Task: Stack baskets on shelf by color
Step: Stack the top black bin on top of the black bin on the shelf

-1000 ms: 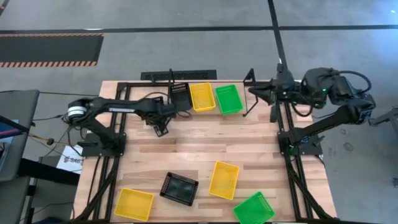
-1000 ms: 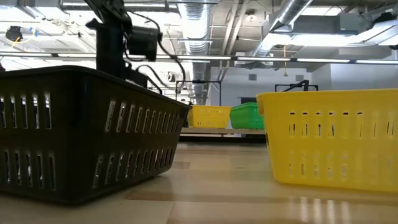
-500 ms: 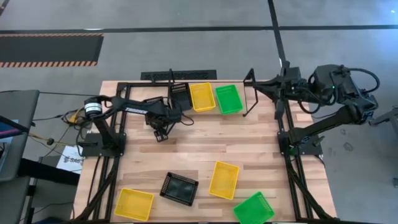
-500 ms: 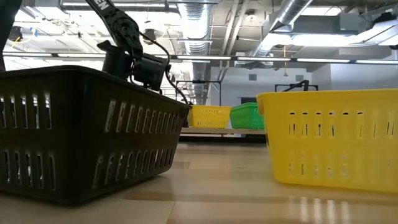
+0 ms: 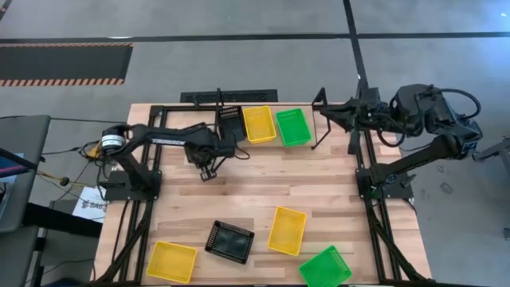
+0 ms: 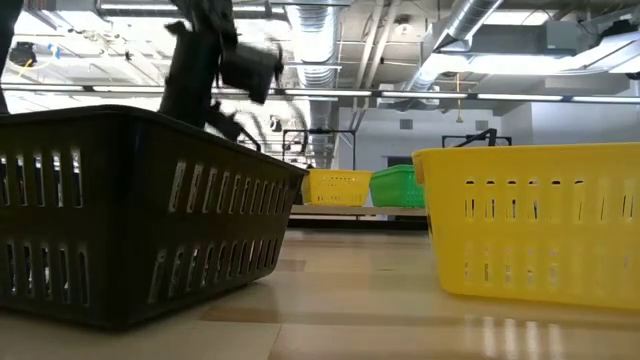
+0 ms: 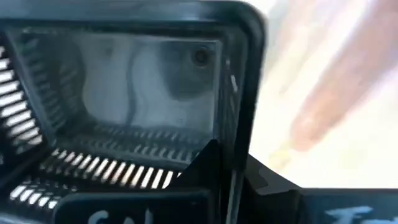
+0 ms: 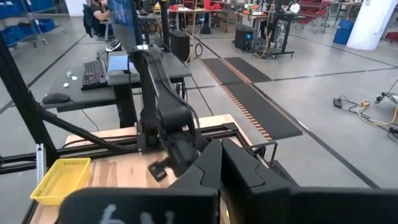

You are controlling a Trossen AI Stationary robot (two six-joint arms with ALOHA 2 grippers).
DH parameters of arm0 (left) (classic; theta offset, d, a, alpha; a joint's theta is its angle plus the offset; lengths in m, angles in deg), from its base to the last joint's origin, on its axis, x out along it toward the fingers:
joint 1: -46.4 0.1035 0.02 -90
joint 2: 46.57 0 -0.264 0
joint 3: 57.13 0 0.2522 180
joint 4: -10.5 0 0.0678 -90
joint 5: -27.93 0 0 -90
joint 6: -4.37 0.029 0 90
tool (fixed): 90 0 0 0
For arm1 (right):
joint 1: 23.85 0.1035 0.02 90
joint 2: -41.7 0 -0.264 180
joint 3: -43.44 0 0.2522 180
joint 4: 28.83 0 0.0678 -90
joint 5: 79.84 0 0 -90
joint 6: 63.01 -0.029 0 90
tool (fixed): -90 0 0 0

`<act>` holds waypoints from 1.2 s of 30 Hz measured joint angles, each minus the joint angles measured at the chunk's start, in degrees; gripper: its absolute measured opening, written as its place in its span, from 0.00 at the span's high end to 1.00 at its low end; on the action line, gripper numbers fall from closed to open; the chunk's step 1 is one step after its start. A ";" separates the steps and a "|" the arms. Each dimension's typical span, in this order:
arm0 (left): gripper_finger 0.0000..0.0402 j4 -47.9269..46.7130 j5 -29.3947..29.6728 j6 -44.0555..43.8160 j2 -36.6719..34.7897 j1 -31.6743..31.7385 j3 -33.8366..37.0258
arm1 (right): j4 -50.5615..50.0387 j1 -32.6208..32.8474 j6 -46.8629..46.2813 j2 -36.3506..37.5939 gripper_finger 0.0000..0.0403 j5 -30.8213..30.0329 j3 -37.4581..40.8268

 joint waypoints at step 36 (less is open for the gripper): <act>1.00 -5.79 2.12 20.85 17.42 3.76 -48.02 | -2.65 0.00 2.00 -0.02 0.94 0.00 0.00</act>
